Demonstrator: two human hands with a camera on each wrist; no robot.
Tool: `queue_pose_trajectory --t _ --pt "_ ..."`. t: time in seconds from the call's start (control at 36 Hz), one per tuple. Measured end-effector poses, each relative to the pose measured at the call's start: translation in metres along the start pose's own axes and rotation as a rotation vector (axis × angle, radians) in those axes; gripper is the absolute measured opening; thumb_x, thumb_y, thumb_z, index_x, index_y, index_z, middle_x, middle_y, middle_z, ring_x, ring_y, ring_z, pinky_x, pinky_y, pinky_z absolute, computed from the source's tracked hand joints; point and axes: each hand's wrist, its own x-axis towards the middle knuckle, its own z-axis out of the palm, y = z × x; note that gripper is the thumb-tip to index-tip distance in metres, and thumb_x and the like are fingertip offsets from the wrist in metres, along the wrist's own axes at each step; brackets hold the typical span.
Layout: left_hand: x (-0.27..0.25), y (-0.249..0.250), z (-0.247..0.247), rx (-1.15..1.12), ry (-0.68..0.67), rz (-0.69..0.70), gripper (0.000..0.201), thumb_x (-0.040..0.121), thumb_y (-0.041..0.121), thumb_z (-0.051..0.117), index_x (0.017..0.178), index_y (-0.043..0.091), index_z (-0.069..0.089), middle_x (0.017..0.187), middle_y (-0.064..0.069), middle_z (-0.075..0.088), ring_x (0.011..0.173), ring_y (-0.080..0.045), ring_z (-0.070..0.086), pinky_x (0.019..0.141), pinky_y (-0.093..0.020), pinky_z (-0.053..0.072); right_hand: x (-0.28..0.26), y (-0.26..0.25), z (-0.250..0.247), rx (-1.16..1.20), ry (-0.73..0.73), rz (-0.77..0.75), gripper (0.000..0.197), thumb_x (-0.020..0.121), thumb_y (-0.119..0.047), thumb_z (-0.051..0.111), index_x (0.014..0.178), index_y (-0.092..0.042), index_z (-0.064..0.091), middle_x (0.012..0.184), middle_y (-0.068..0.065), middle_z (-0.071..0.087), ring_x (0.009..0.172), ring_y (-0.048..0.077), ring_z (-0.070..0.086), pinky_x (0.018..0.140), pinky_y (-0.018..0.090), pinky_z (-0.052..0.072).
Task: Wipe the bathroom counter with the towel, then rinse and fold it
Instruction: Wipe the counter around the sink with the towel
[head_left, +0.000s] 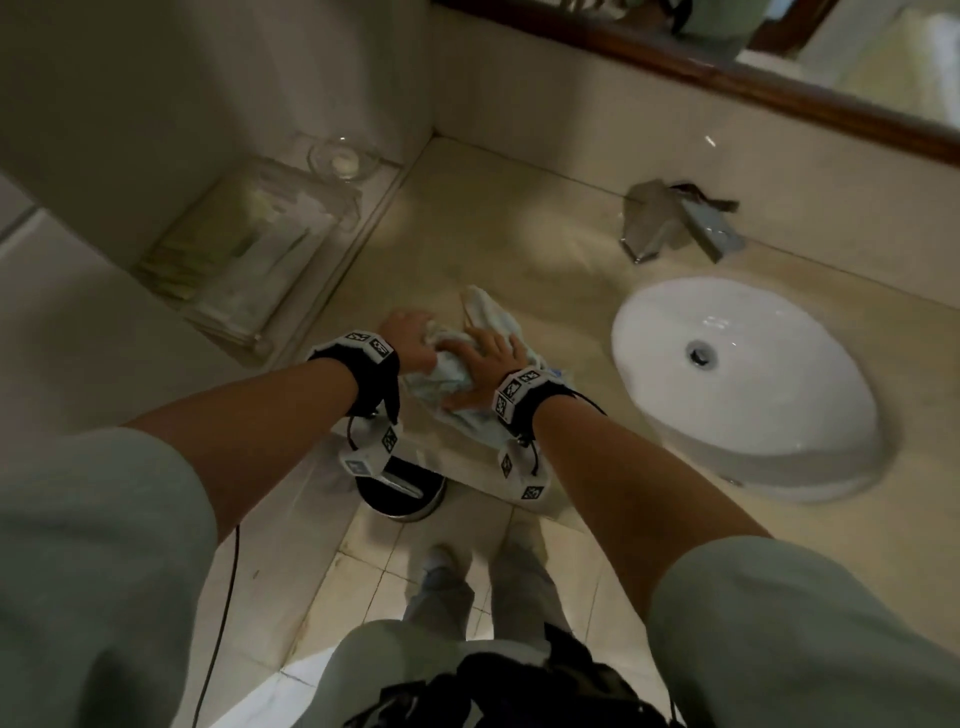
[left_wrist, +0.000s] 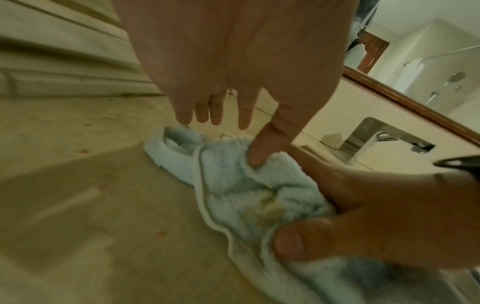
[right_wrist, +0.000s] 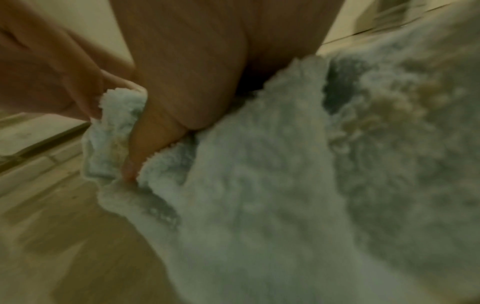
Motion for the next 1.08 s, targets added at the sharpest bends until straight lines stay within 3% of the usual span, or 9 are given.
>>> queue_pose_trajectory --t 0.14,0.25,0.42,0.58,0.72,0.81,0.94,1.03,1.08 --pt "0.006 0.037 0.012 0.071 -0.161 0.129 0.094 0.067 0.024 0.073 0.148 0.014 0.027 0.154 -0.013 0.025 0.141 -0.029 0.025 0.112 -0.036 0.03 -0.038 0.033 0.004 0.017 -0.031 0.054 0.097 0.07 -0.073 0.061 0.145 -0.048 0.006 0.157 0.0 0.005 0.145 0.029 0.006 0.116 0.055 0.006" --pt "0.005 0.073 0.022 0.177 -0.184 0.216 0.07 0.081 0.004 0.06 0.145 0.009 0.033 0.15 -0.014 0.032 0.138 -0.03 0.031 0.108 -0.038 0.032 -0.059 0.045 0.0 0.068 -0.034 0.107 0.098 0.071 -0.071 0.062 0.147 -0.048 0.004 0.158 -0.001 0.009 0.145 0.03 0.011 0.116 0.055 0.011" --pt "0.004 0.092 0.025 0.273 -0.19 0.274 0.046 0.09 0.004 0.047 0.135 0.007 0.045 0.137 -0.015 0.048 0.124 -0.032 0.047 0.099 -0.039 0.04 -0.061 0.051 0.001 0.081 -0.035 0.095 0.107 0.065 -0.075 0.062 0.148 -0.042 0.003 0.158 -0.002 0.008 0.141 0.036 0.021 0.11 0.056 0.027" --pt "0.013 0.07 0.02 0.226 -0.23 0.242 0.075 0.083 0.01 0.059 0.15 0.015 0.023 0.154 -0.011 0.025 0.14 -0.03 0.029 0.109 -0.038 0.033 -0.068 0.051 0.007 0.047 0.027 0.079 0.101 0.071 -0.066 0.066 0.149 -0.041 0.008 0.158 0.004 0.008 0.144 0.031 0.014 0.114 0.053 0.021" --pt "0.025 0.049 0.015 0.057 -0.25 0.206 0.069 0.086 0.01 0.059 0.148 0.014 0.028 0.153 -0.012 0.028 0.139 -0.031 0.03 0.106 -0.037 0.032 -0.077 0.054 0.016 0.092 0.019 0.183 0.097 0.07 -0.072 0.062 0.146 -0.049 0.006 0.158 -0.003 0.002 0.146 0.028 0.005 0.113 0.06 0.015" --pt "0.038 0.032 0.016 0.079 -0.223 0.168 0.069 0.089 0.02 0.06 0.148 0.014 0.026 0.155 -0.011 0.023 0.142 -0.029 0.024 0.112 -0.038 0.027 -0.085 0.059 0.016 0.144 0.018 0.214 0.096 0.07 -0.064 0.069 0.145 -0.046 0.012 0.156 -0.003 0.001 0.145 0.028 0.004 0.109 0.063 0.021" --pt "0.048 0.016 0.014 0.206 -0.155 0.106 0.068 0.094 0.039 0.051 0.149 0.011 0.022 0.157 -0.011 0.019 0.145 -0.028 0.018 0.117 -0.036 0.019 -0.091 0.063 0.012 0.201 0.048 0.261 0.093 0.068 -0.055 0.076 0.142 -0.039 0.023 0.153 0.004 0.011 0.142 0.032 0.012 0.112 0.056 0.023" --pt "0.068 0.001 0.018 0.267 -0.109 0.079 0.069 0.089 0.051 0.051 0.142 0.009 0.035 0.148 -0.016 0.035 0.135 -0.033 0.035 0.112 -0.041 0.031 -0.088 0.055 0.012 0.164 0.029 0.292 0.095 0.066 -0.057 0.076 0.141 -0.036 0.022 0.151 0.005 0.013 0.141 0.033 0.011 0.11 0.056 0.025" --pt "0.077 -0.009 0.02 0.323 -0.088 0.055 0.074 0.084 0.06 0.051 0.138 0.011 0.038 0.145 -0.017 0.037 0.133 -0.034 0.036 0.109 -0.044 0.033 -0.082 0.05 0.015 0.128 0.002 0.294 0.107 0.058 -0.067 0.075 0.142 -0.038 0.015 0.152 0.002 0.007 0.143 0.035 0.002 0.109 0.061 0.022"
